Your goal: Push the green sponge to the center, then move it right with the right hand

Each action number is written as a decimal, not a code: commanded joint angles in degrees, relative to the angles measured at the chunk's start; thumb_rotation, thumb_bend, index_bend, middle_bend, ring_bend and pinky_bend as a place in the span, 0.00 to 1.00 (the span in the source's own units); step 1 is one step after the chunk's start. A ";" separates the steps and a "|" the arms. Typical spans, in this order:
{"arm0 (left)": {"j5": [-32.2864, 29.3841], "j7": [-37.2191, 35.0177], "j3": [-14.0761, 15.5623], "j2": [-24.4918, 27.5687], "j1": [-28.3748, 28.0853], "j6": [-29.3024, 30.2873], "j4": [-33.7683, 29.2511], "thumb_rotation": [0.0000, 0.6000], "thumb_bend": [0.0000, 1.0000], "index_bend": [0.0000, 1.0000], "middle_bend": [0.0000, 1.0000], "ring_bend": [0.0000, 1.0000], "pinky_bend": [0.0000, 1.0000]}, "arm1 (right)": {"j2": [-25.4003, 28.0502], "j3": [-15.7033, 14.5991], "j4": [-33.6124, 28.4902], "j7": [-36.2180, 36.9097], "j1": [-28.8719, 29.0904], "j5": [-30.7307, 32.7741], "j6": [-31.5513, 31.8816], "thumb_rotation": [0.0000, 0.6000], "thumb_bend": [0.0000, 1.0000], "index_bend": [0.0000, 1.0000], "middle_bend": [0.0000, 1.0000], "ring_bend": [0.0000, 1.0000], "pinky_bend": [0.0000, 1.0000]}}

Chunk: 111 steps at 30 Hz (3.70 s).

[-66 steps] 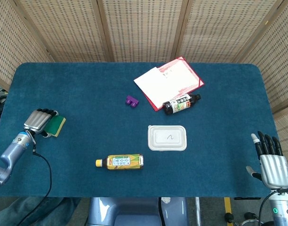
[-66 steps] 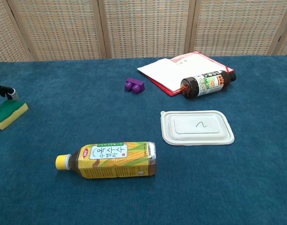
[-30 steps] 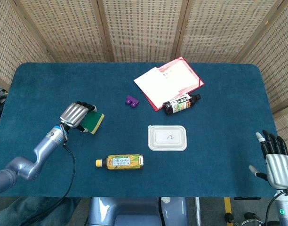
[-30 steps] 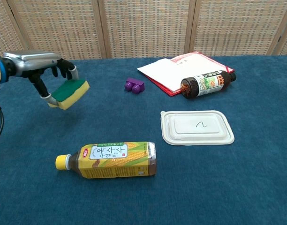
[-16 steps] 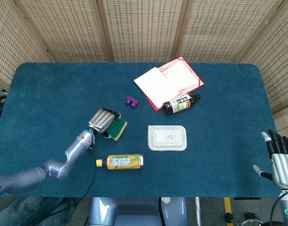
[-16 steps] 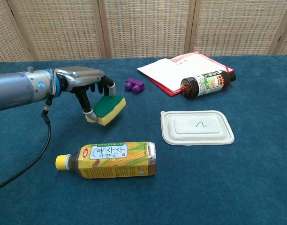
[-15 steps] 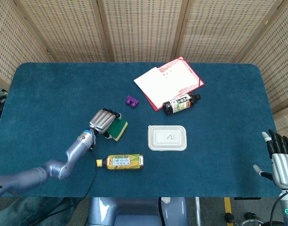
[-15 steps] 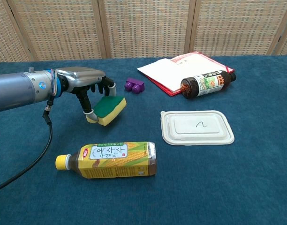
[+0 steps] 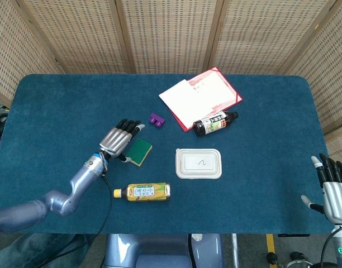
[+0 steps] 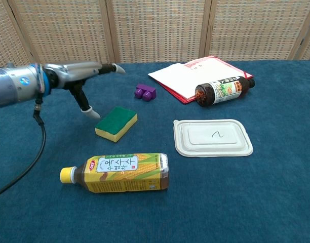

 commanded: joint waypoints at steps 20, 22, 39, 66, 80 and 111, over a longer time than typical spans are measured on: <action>4.44 -10.51 8.75 27.17 33.26 32.94 -21.16 1.00 0.04 0.00 0.00 0.00 0.00 | -2.73 -0.85 0.72 -5.69 1.32 -1.49 -1.12 1.00 0.00 0.05 0.00 0.00 0.00; 4.63 -9.80 9.24 28.15 34.43 33.75 -22.86 1.00 0.04 0.00 0.00 0.00 0.00 | -3.01 -0.60 0.69 -6.38 2.07 -1.84 -1.68 1.00 0.00 0.05 0.00 0.00 0.00; 8.39 -8.19 9.24 29.39 37.20 34.77 -25.55 1.00 0.04 0.00 0.00 0.00 0.00 | -3.76 6.59 -5.04 -20.45 26.84 -4.32 -28.32 1.00 0.00 0.14 0.04 0.00 0.00; -2.13 -6.03 5.73 27.45 34.34 22.80 -21.19 1.00 0.06 0.00 0.00 0.00 0.00 | -43.40 14.38 36.04 -21.14 67.74 15.01 -57.99 1.00 0.00 0.22 0.12 0.04 0.10; -3.10 -7.20 5.17 27.09 34.01 20.33 -19.15 1.00 0.07 0.00 0.00 0.00 0.00 | -50.69 13.50 47.47 -16.99 73.58 15.87 -58.40 1.00 0.02 0.27 0.14 0.04 0.09; -3.34 -7.54 4.63 26.37 33.72 18.61 -17.94 1.00 0.07 0.00 0.00 0.00 0.00 | -54.92 9.53 55.81 -8.76 74.81 11.25 -55.71 1.00 0.27 0.57 0.50 0.33 0.35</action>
